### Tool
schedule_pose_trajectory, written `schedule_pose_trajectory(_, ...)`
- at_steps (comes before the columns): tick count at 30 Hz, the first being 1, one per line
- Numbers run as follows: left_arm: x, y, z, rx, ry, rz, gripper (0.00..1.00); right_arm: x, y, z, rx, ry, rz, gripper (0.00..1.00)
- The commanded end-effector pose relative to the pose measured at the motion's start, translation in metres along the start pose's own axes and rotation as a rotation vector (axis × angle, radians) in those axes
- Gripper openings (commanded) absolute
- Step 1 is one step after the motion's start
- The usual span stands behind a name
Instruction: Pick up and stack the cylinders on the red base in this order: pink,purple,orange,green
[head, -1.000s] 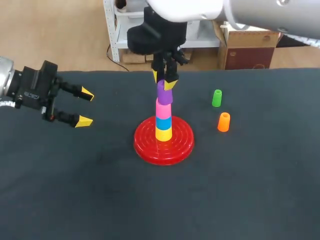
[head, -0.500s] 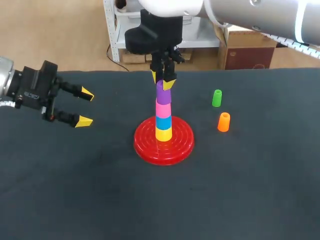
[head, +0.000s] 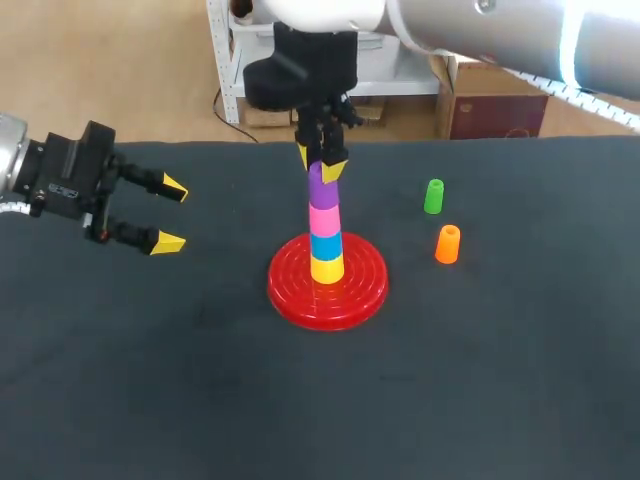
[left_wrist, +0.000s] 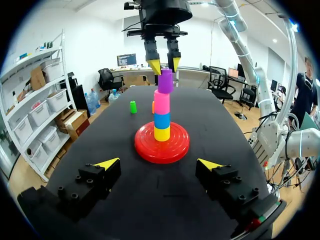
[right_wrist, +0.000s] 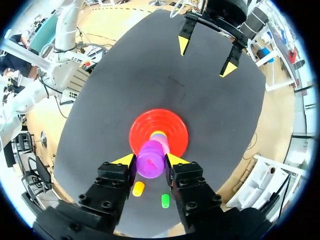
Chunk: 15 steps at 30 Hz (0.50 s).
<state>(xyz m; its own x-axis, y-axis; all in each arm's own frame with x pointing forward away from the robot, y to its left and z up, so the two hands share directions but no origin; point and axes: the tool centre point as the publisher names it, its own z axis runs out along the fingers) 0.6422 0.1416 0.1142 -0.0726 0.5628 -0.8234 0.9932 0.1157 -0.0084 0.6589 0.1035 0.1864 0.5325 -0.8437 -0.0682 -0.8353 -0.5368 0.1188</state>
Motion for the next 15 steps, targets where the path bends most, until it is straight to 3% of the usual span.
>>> schedule_pose_trajectory(1,0.001,0.0,0.0,-0.001,-0.002,0.002,1.0,0.002,-0.004,0.005,0.005,0.017,0.007,0.0)
schedule_pose_trajectory(8,0.001,0.0,0.0,-0.001,-0.002,0.002,1.0,0.005,-0.005,0.003,0.012,0.02,0.022,0.0)
schedule_pose_trajectory(15,0.001,0.0,0.0,-0.001,-0.002,0.002,1.0,0.005,-0.003,0.016,-0.023,-0.028,0.048,0.0)
